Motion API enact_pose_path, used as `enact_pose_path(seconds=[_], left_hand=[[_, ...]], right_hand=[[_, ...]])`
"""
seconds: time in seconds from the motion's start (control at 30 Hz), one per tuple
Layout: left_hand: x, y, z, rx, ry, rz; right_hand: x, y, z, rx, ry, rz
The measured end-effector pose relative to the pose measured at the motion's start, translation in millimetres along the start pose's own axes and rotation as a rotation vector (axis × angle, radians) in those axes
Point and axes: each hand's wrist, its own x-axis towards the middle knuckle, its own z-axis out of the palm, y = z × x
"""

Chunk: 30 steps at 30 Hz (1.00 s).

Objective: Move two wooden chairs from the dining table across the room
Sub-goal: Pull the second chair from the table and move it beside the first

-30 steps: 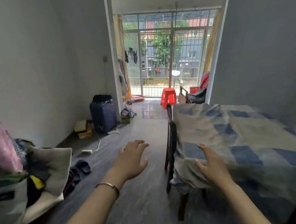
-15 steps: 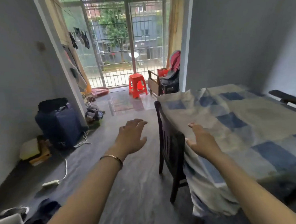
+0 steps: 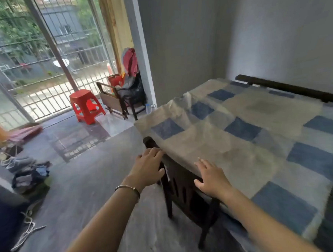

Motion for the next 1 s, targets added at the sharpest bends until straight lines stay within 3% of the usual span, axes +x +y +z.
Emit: enact_pose_path(seconds=[0.27,0.4,0.53,0.7,1.0], left_hand=[[131,-64,53,0.001,-0.195,0.325],[173,-76,81,0.119,-0.305,0.596],[183,-84,96,0.272,-0.450,0.739],[192,-92,111,0.195,-0.377,0.781],[191,-95,114,0.172,-0.307,0.832]], right_hand=[[56,-15,44,-0.145,-0.124,0.246],[67,-28,55,-0.103,-0.161,0.453],[64,-38,61,-0.137,-0.155,0.583],[61,-45,64,-0.094,-0.127,0.706],[63,-60,57,-0.178,-0.128,0.739]])
